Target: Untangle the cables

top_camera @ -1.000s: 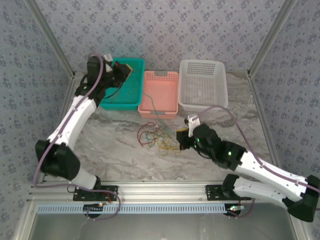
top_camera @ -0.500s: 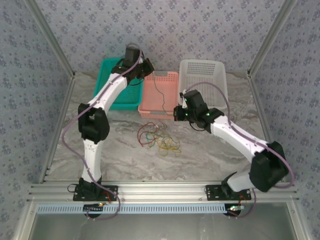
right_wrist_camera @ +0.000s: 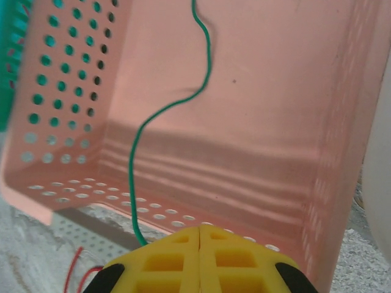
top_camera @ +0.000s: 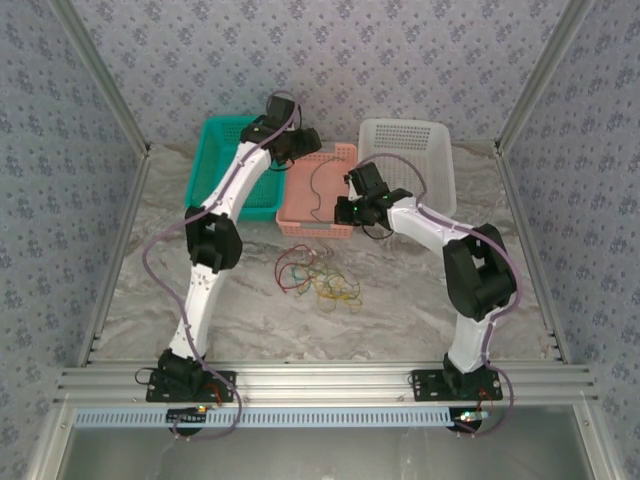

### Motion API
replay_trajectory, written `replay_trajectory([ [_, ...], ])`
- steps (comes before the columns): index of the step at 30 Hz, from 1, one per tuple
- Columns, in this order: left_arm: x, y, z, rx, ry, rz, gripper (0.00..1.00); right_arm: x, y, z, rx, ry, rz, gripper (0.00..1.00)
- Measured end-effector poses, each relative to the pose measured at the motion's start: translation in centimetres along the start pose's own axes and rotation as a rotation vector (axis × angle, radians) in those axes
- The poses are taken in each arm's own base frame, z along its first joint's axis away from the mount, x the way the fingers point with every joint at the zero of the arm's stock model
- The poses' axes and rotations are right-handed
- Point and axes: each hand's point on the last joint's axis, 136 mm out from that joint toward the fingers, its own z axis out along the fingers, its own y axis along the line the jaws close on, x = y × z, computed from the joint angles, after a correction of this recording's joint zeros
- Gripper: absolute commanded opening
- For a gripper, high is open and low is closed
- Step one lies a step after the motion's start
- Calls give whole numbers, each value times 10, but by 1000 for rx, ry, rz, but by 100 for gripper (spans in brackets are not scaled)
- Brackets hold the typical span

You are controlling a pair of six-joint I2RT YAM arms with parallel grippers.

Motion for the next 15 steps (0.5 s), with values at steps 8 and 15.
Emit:
replay_trajectory([
  [8, 18, -23, -96, -41, -66, 93, 78, -20, 7, -7, 6, -17, -21, 44],
  [15, 64, -5, -187, 14, -131, 75, 78, -40, 17, -43, 41, -102, -67, 60],
])
